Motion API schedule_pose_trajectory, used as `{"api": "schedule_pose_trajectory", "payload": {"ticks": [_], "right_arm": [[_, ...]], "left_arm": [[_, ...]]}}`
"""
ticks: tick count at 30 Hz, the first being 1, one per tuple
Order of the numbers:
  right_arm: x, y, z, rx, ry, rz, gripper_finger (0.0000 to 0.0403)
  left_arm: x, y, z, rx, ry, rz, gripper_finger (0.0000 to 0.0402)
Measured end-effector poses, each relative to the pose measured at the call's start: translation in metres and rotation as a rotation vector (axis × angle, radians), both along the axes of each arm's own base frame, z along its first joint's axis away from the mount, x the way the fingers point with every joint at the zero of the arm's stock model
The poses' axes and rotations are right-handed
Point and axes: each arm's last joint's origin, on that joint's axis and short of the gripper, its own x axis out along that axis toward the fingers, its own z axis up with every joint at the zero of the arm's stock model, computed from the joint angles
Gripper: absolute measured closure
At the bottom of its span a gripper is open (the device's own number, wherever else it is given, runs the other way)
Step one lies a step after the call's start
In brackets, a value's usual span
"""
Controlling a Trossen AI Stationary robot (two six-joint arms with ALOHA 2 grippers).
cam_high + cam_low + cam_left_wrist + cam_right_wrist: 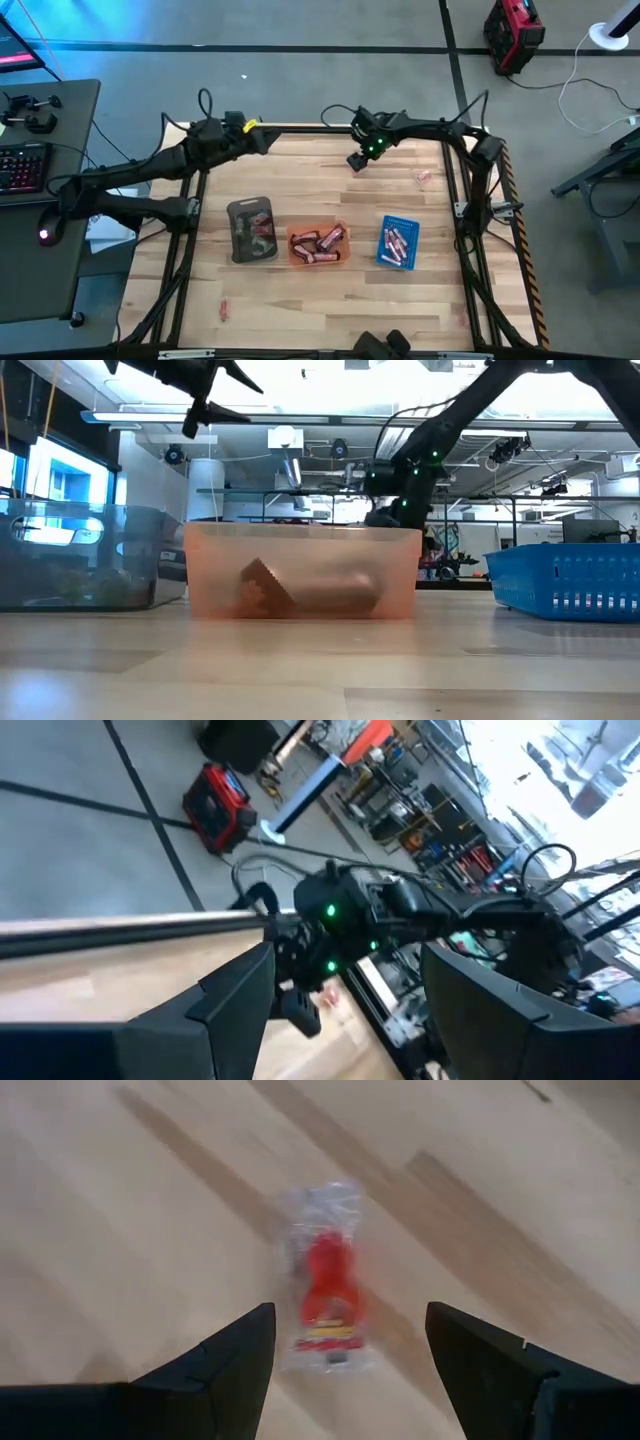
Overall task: Sort candy by brand, put in halloween buckets
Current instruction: Put the red gummy into the black bin
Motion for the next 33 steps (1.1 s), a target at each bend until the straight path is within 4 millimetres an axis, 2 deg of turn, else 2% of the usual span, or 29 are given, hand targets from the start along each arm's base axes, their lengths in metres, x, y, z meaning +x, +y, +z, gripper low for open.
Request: {"api": "schedule_pose_trajectory", "payload": {"ticks": [8,13,22,24,27,33], "right_arm": [[0.012,0.003,-0.014,-0.036,0.008,0.018,0.0151],[0.02,0.015,-0.015,-0.042,0.008,0.064,0.0151],[0.031,0.035,-0.027,-0.126,0.141,0.059,0.0157],[0.032,0.039,-0.027,-0.147,0.159,0.055,0.0173],[0.034,0.043,-0.027,-0.148,0.168,0.045,0.0222],[0.03,0.054,-0.021,-0.133,0.213,0.068,0.0361]], "left_arm": [[-0.003,0.006,0.0,0.028,0.017,0.023,0.016],[-0.002,0.005,0.0,0.064,0.043,-0.013,0.016],[-0.001,0.003,0.0,0.085,0.056,-0.088,0.0161],[-0.001,0.003,0.0,0.084,0.054,-0.099,0.0161],[-0.002,0.002,0.001,0.085,0.048,-0.118,0.0161],[-0.008,-0.002,0.008,0.149,0.045,-0.157,0.0161]]}}
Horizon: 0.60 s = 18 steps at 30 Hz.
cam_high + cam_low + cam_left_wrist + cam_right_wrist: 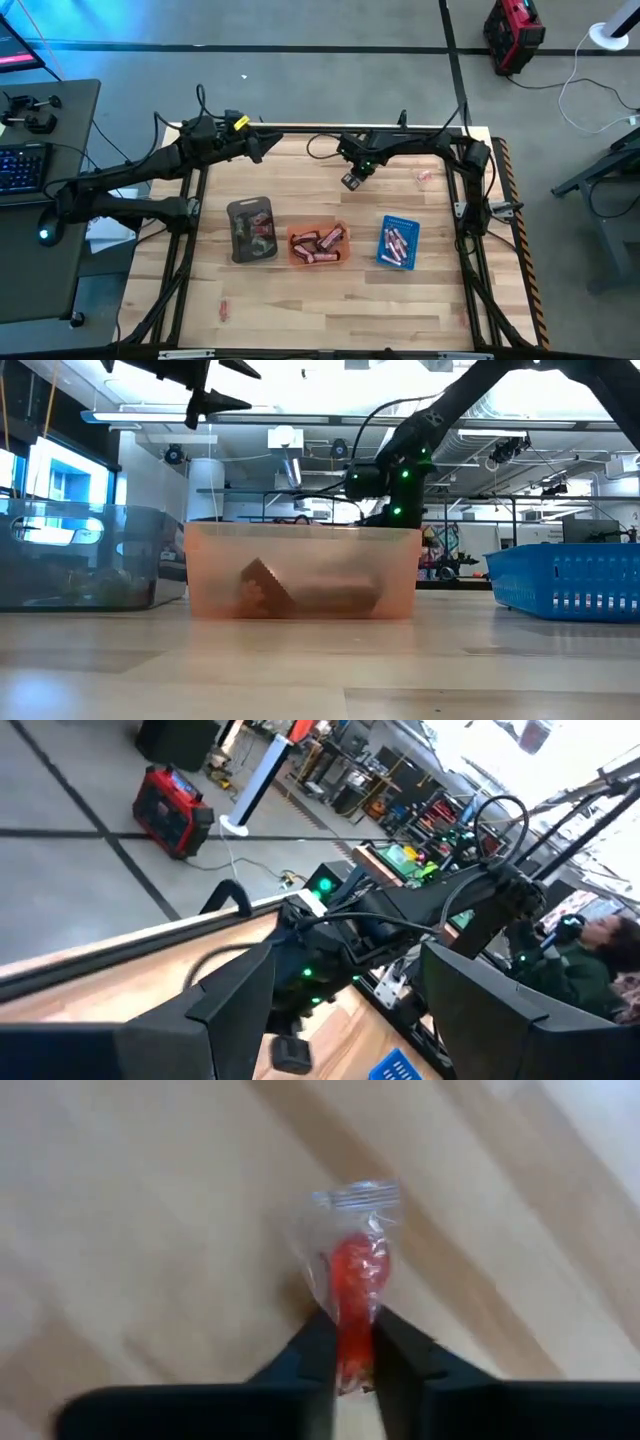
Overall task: Sort candy by brand, put in halloween buckets
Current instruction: Put the red gummy into the black bin
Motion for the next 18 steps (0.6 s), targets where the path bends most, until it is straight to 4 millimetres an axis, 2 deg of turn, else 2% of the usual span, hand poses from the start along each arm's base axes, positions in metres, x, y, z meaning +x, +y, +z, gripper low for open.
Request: {"api": "schedule_pose_trajectory", "payload": {"ticks": [1,3,7,9,12,14,18], "right_arm": [[-0.003,0.002,0.004,0.004,0.012,0.006,0.038],[-0.006,0.005,0.018,-0.012,-0.008,0.012,0.0393],[-0.018,0.009,0.063,-0.105,-0.084,-0.02,0.0375],[-0.022,0.011,0.083,-0.13,-0.166,-0.04,0.0375],[-0.024,0.015,0.115,-0.123,-0.377,-0.073,0.0388],[-0.017,0.019,0.129,-0.092,-0.534,-0.067,0.0397],[0.01,0.035,0.14,-0.047,-0.778,-0.007,0.0396]], "left_arm": [[-0.002,-0.001,0.001,0.012,0.0,-0.002,0.0161],[-0.005,-0.002,0.005,0.038,-0.008,-0.004,0.0161],[-0.014,-0.006,0.012,0.097,-0.023,-0.003,0.0161],[-0.019,-0.008,0.016,0.123,-0.033,0.008,0.0161],[-0.026,-0.01,0.02,0.139,-0.056,0.03,0.0161],[-0.03,-0.011,0.023,0.145,-0.07,0.04,0.0161],[-0.035,-0.013,0.026,0.152,-0.088,0.043,0.0161]]}}
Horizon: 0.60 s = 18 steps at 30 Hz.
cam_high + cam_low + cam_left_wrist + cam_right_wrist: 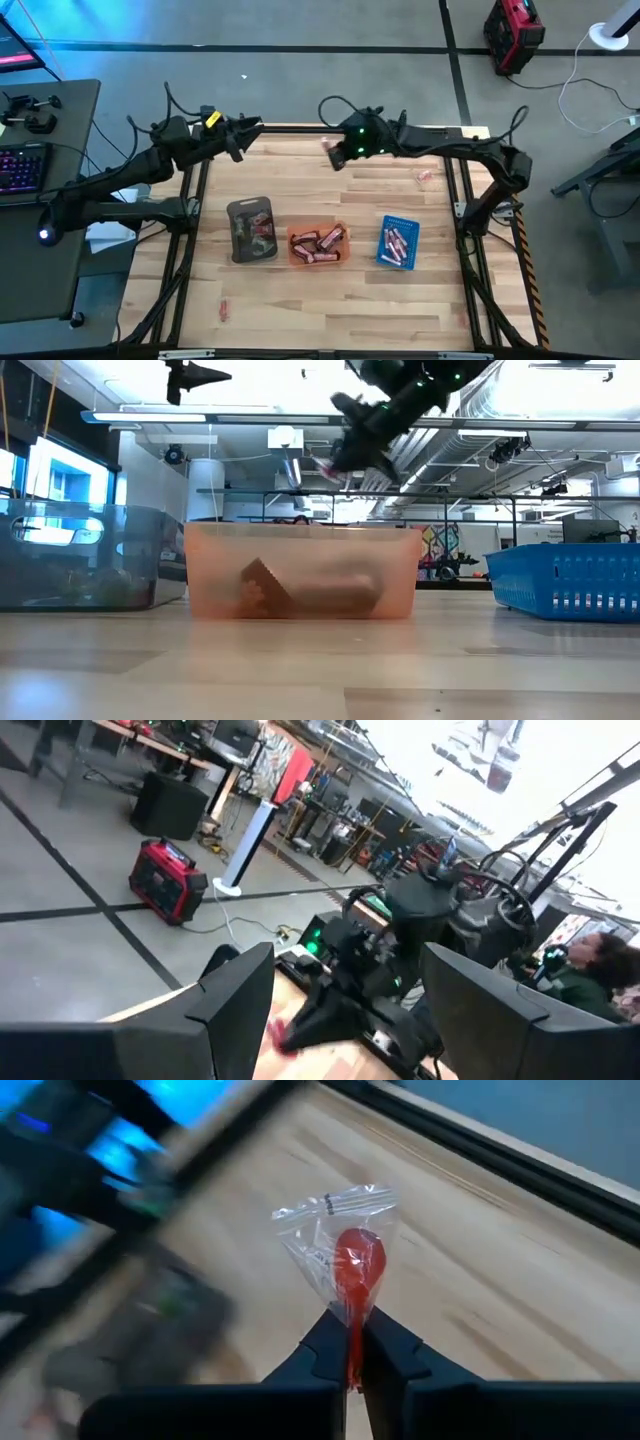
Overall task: Sort candy by brand, put in halloween buckets
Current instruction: Put the red gummy into the black bin
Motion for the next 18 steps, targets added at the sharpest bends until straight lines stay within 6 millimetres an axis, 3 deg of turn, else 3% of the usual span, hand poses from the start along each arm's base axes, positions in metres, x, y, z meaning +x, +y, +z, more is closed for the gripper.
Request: {"api": "schedule_pose_trajectory", "payload": {"ticks": [3,10,14,18], "right_arm": [[0.026,0.019,-0.007,0.0,-0.101,0.051,0.0395],[0.084,0.082,-0.053,0.069,-0.25,0.199,0.0396],[0.105,0.113,-0.077,0.086,-0.342,0.282,0.0396],[0.114,0.129,-0.093,0.109,-0.389,0.304,0.0395]], "left_arm": [[-0.001,-0.001,0.001,0.014,0.001,-0.004,0.0161],[-0.001,-0.001,0.001,0.018,0.005,-0.022,0.0161],[-0.001,-0.001,0.001,0.018,0.005,-0.022,0.0161],[-0.001,-0.001,0.0,0.015,0.012,-0.022,0.0161]]}}
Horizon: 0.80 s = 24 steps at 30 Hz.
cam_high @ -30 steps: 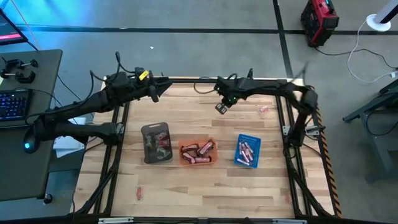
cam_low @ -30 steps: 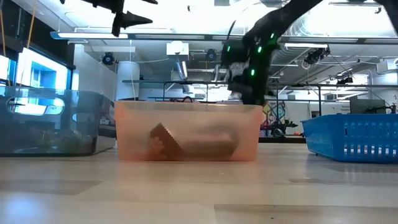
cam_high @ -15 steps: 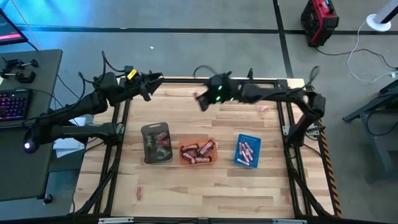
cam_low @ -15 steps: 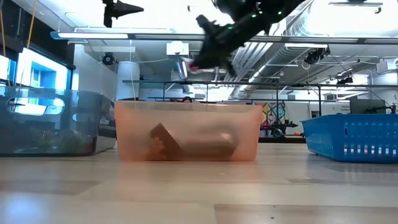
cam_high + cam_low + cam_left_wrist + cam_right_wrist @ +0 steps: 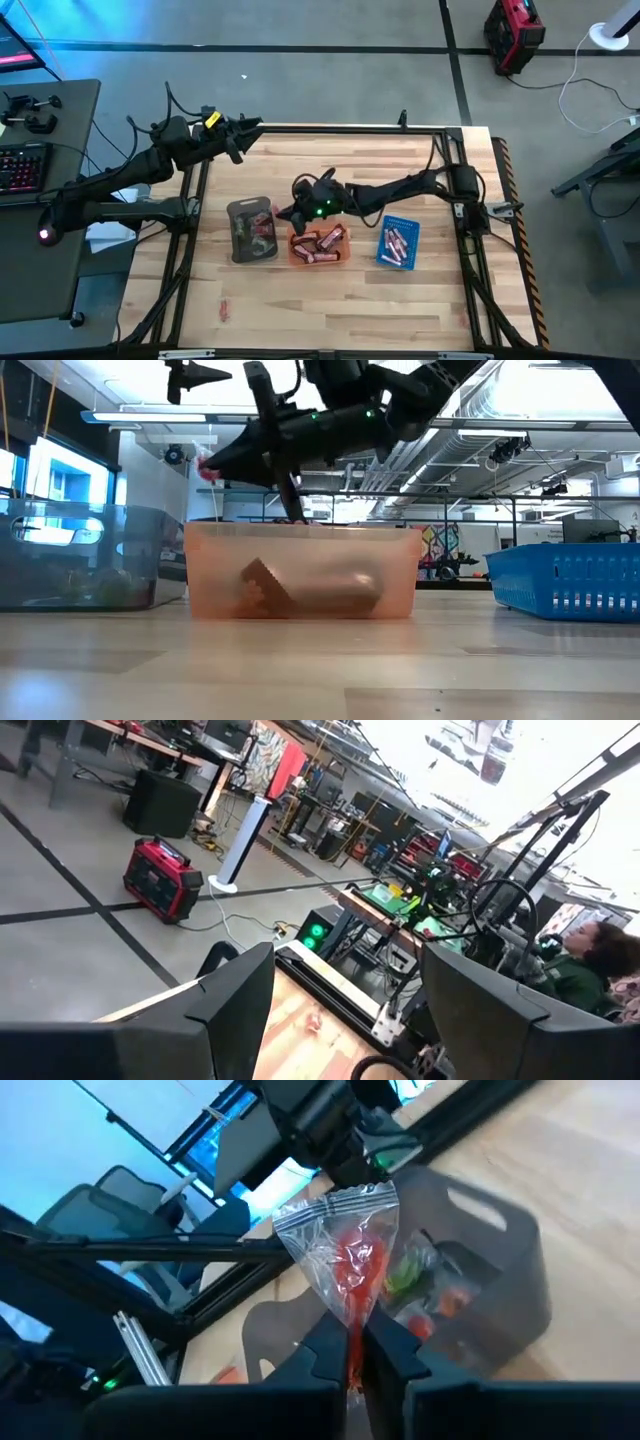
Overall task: Sort candy by brand, put in halloween buckets
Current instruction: Put the red gummy into the black bin, then put the orange gummy into the black bin
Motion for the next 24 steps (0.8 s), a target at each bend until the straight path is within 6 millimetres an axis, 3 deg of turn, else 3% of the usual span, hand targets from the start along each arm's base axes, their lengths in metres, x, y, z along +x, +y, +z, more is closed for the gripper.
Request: {"api": "schedule_pose_trajectory", "payload": {"ticks": [4,8,13,18,24], "right_arm": [[0.002,0.007,-0.008,0.045,0.015,-0.001,0.0389],[0.012,0.017,-0.004,0.016,0.023,0.037,0.0352],[0.051,0.02,0.017,-0.125,0.027,0.14,0.0291],[0.079,0.016,0.021,-0.183,0.148,0.203,0.0262],[0.079,0.011,0.029,-0.336,0.28,0.299,0.0245]], "left_arm": [[0.0,0.0,0.0,-0.001,0.001,0.0,0.0161],[0.0,0.0,-0.001,-0.002,0.006,0.0,0.0161],[0.0,0.0,-0.001,-0.025,-0.004,-0.003,0.0161],[0.001,-0.001,-0.001,-0.077,-0.032,-0.026,0.0161],[0.0,-0.002,0.004,-0.117,-0.104,-0.039,0.0161]]}}
